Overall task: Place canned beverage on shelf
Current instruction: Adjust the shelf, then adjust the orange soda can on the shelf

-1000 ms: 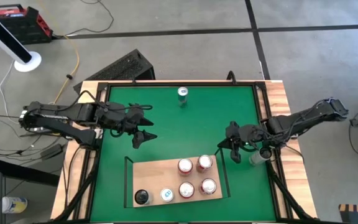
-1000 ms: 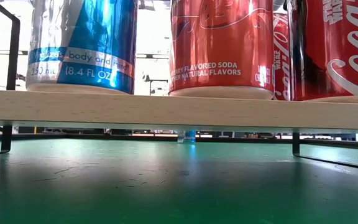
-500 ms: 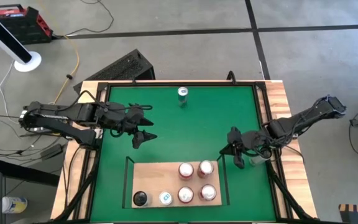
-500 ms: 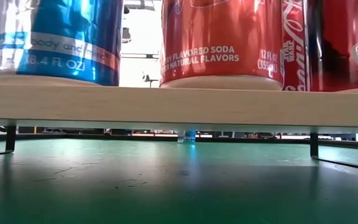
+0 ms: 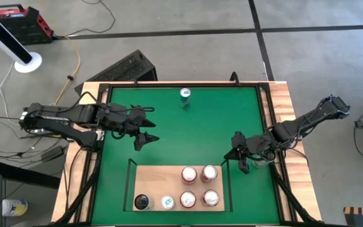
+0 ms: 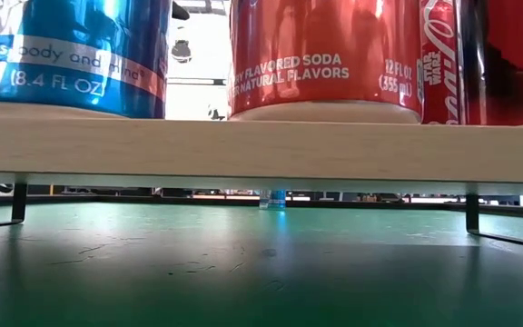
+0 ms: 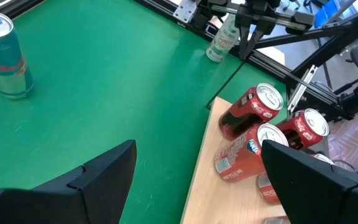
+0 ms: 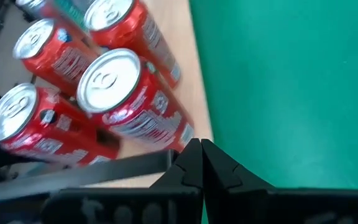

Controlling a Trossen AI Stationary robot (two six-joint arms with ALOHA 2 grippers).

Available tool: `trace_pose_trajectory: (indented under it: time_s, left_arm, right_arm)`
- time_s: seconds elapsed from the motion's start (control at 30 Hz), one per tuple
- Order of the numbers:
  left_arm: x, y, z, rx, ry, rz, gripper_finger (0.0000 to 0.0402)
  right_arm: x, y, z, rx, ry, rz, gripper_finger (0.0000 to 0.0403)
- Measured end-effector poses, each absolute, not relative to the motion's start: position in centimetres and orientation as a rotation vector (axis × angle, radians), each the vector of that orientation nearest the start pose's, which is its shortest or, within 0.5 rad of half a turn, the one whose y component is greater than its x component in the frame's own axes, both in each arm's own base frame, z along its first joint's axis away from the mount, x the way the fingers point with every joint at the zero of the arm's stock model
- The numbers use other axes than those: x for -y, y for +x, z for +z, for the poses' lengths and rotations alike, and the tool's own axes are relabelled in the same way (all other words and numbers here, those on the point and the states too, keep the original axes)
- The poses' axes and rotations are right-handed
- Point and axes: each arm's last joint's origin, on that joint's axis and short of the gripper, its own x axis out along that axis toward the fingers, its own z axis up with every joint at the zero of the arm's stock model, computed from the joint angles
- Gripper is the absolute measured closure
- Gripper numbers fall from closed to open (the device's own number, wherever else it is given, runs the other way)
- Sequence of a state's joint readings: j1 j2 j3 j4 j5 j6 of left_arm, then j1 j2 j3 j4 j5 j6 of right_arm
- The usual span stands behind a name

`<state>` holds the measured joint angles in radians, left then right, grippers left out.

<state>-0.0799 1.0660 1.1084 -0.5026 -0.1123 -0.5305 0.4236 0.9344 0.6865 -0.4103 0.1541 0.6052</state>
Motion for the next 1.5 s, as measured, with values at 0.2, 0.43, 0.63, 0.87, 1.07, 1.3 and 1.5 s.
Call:
trace_pose_trajectory:
  time_s: [0.2,0.43,0.63,0.87,1.07,1.3,1.5]
  left_arm:
    - [1.4,22.1,36.2,-0.440,-0.455,0.147,0.0072]
    - [1.5,22.0,36.1,-0.453,-0.413,0.127,0.0072]
    - [1.5,21.8,35.8,-0.497,-0.374,0.121,0.0072]
    - [1.5,21.7,35.4,-0.537,-0.329,0.118,0.0072]
    - [1.4,21.7,35.5,-0.538,-0.279,0.097,0.0072]
    - [1.0,21.7,35.5,-0.538,-0.267,0.094,0.0072]
    - [1.0,21.7,35.5,-0.541,-0.267,0.088,0.0072]
  right_arm:
    - [-6.3,18.0,27.0,-0.608,0.360,-0.121,0.0384]
    - [-5.6,19.3,32.5,-0.489,0.383,-0.146,0.0384]
    - [-8.0,23.3,35.3,-0.592,0.315,-0.048,0.0384]
    - [-11.9,28.4,34.3,-0.887,0.222,-0.002,0.0384]
    - [-13.9,31.4,34.1,-0.986,0.152,0.024,0.0384]
    - [-14.2,33.6,33.9,-1.019,0.141,-0.002,0.0384]
    - [-14.0,34.4,32.1,-1.118,0.132,-0.059,0.0384]
